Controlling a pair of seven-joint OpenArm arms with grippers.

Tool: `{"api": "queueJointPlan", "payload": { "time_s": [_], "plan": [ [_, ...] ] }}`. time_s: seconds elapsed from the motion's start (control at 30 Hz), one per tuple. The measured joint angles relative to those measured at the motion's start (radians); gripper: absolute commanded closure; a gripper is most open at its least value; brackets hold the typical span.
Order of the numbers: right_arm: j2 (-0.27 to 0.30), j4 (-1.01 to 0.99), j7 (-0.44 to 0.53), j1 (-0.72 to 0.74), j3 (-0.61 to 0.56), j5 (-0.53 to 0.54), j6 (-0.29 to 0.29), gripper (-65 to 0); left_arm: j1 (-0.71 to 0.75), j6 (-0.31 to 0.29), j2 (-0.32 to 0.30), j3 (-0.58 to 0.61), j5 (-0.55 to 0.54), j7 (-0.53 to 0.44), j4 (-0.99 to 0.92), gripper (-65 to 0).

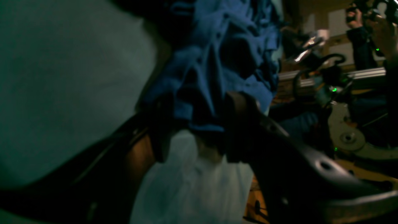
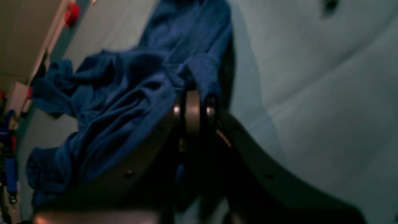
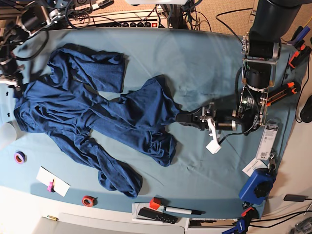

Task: Layout the t-shirt on the table in an organized manner, then fold the t-shirt properly
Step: 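Pull the held fabric with the left gripper toward the left arm's side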

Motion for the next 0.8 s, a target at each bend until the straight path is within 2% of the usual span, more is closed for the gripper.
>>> {"api": "queueJointPlan", "payload": {
  "time_s": [0.17, 0.27, 0.47, 0.6, 0.8],
  "plan": [
    [0.047, 0.0, -0.002, 0.0, 0.0, -0.045, 0.0, 0.0, 0.019, -0.005, -0.001, 0.0, -0.011, -0.009, 0.003, -27.4],
    [0.062, 0.0, 0.001, 0.0, 0.0, -0.045, 0.0, 0.0, 0.028, -0.008, 0.004, -0.001, -0.005, -0.019, 0.007, -32.3],
    [0.056, 0.0, -0.002, -0.001, 0.0, -0.044, 0.0, 0.0, 0.027, -0.015, 0.027, -0.001, 0.204, -0.179, 0.014, -33.7],
    [0.056, 0.0, -0.002, -0.001, 0.0, -0.043, 0.0, 0.0, 0.021, -0.016, 0.052, -0.003, 0.281, -0.191, 0.017, -33.7],
    [0.056, 0.0, -0.002, -0.001, 0.0, -0.042, 0.0, 0.0, 0.016, -0.015, 0.129, -0.006, 0.377, -0.216, 0.021, -33.4]
  ]
}}
